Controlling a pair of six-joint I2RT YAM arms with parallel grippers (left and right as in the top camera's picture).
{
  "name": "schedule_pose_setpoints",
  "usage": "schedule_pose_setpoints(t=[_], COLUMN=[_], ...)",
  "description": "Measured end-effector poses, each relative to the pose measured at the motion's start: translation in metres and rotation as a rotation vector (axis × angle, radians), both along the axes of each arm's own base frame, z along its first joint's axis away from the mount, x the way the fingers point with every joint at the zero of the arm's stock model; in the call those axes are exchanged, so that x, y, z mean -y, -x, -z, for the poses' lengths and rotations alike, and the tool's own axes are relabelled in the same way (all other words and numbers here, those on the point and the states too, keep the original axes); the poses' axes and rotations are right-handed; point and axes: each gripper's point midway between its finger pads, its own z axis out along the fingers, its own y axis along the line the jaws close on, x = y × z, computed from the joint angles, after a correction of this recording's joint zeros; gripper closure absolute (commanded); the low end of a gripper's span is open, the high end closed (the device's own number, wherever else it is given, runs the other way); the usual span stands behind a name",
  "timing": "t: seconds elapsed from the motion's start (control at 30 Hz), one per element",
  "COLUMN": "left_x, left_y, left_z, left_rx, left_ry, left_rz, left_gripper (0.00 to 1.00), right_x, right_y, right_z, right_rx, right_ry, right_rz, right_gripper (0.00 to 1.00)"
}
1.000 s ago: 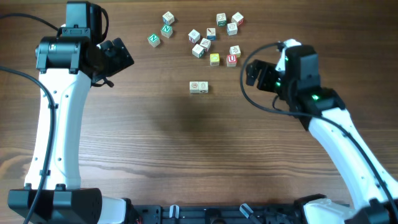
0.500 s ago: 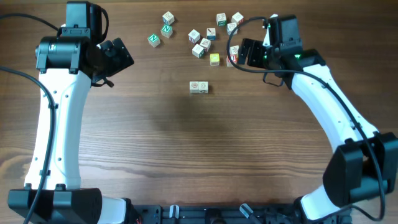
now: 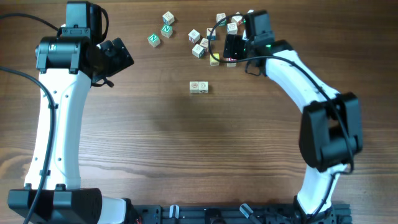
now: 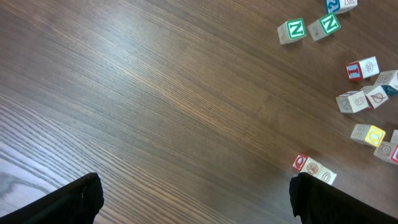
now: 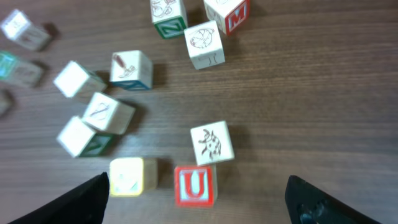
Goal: Form a horizontal line
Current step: 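Lower the right gripper and grasp a white picture block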
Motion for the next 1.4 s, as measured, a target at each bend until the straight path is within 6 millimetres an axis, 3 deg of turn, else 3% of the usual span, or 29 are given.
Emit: schedule_pose_setpoints(t=[0.13, 0.23, 0.47, 0.73, 0.87, 1.13, 1.27, 1.4], left_x=[0.0, 0.0, 0.0, 0.0, 0.0, 0.0, 0.0, 0.0], left_y=[0.0, 0.0, 0.0, 0.0, 0.0, 0.0, 0.0, 0.0], left_z=[0.0, 0.0, 0.0, 0.0, 0.0, 0.0, 0.0, 0.0], left_rx=[0.0, 0.0, 0.0, 0.0, 0.0, 0.0, 0.0, 0.0], left_ry=[0.0, 0.0, 0.0, 0.0, 0.0, 0.0, 0.0, 0.0], left_rz=[0.0, 0.0, 0.0, 0.0, 0.0, 0.0, 0.0, 0.0], left_gripper=[0.0, 0.0, 0.0, 0.0, 0.0, 0.0, 0.0, 0.0], right_x=[-0.001, -0.001, -0.002, 0.0, 0.001, -0.001, -0.001, -0.001], right_y=[-0.015, -0.019, -0.027, -0.025, -0.026, -0.034, -0.037, -0.034], right_z=[0.021, 0.031, 0.042, 0.073, 0.072, 0.061, 0.057, 0.059], right_rx=[0.028, 0.033, 0.05, 0.006, 0.012, 0.038, 0.045, 0.03], right_ry=[0.013, 0.016, 0.018, 0.033, 0.039, 0.033, 0.031, 0.037], right_rz=[0.012, 0.02, 0.027, 0.032, 0.037, 0.044, 0.044, 0.042], right_gripper=[0.21, 0.22, 0.23, 0.37, 0.42, 0.64, 0.64, 0.57])
